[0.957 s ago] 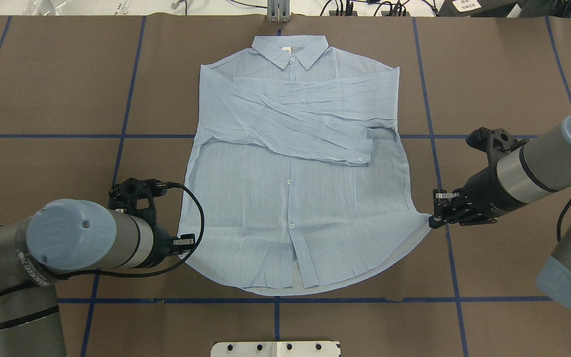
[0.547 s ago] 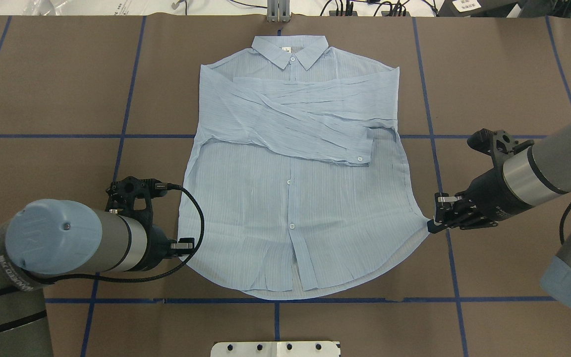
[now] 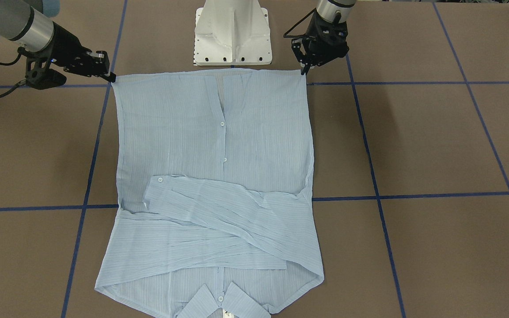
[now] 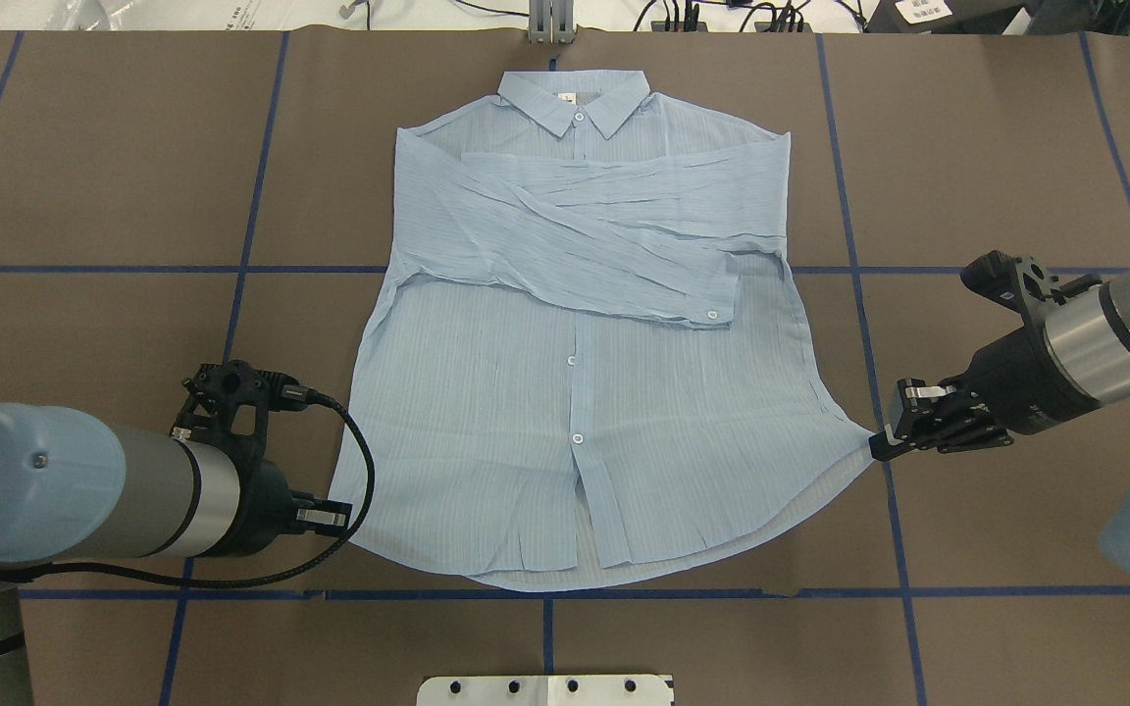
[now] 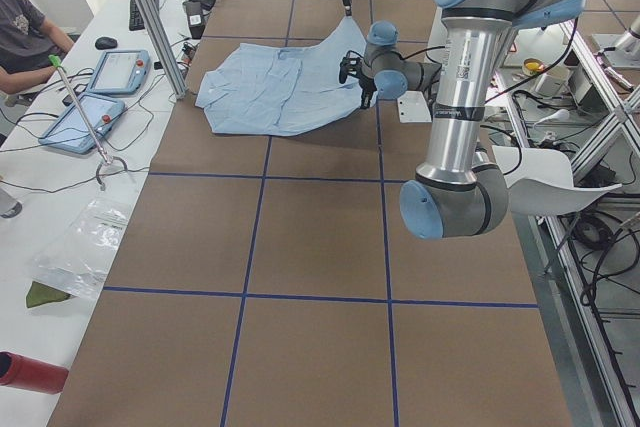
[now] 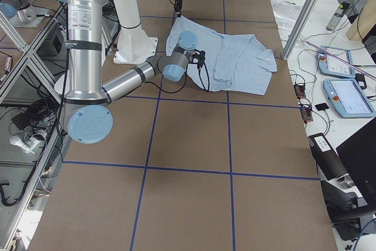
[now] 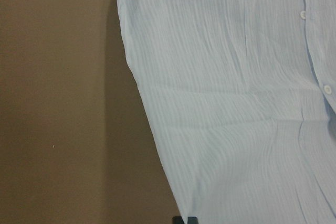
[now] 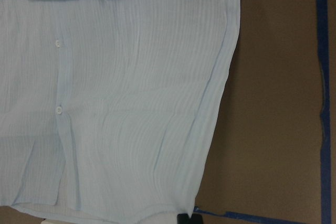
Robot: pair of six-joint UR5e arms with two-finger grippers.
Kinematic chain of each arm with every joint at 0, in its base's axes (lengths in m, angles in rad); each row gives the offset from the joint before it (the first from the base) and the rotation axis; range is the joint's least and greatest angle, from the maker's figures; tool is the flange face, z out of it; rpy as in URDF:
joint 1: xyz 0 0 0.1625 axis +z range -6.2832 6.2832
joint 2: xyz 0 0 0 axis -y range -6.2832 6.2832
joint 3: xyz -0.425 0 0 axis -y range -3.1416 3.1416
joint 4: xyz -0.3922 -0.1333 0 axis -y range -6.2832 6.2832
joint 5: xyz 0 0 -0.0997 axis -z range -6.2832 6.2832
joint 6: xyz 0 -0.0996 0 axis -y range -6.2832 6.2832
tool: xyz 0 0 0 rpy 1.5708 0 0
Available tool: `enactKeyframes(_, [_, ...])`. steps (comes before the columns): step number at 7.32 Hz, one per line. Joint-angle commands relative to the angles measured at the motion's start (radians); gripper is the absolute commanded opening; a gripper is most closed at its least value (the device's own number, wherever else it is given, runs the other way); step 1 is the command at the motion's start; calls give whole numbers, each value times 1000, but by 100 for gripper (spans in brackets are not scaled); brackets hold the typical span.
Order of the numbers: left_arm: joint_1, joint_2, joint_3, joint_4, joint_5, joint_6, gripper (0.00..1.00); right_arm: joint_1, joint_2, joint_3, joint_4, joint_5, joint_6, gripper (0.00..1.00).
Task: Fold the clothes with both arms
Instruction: 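Grasp the other hem corner with the left gripper, lifting the hem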
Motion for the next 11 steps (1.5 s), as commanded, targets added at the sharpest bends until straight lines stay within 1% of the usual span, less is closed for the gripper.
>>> enactKeyframes(1, [0, 5, -4, -63, -50, 62, 0, 5, -19, -31, 118, 21, -1, 0])
enactKeyframes(2, [0, 8, -3, -101, -82, 63, 0, 5, -19, -31, 123, 25, -1, 0])
enactKeyframes(3, [0, 6, 2, -103, -96, 64, 0, 7, -18, -34, 123, 30, -1, 0])
enactKeyframes(7, [-6, 6, 20, -102, -87, 90, 0, 34, -16, -54, 121, 30, -2, 0])
enactKeyframes(11, [-57, 9, 34, -100, -96, 157, 0, 56, -16, -68, 121, 31, -2, 0])
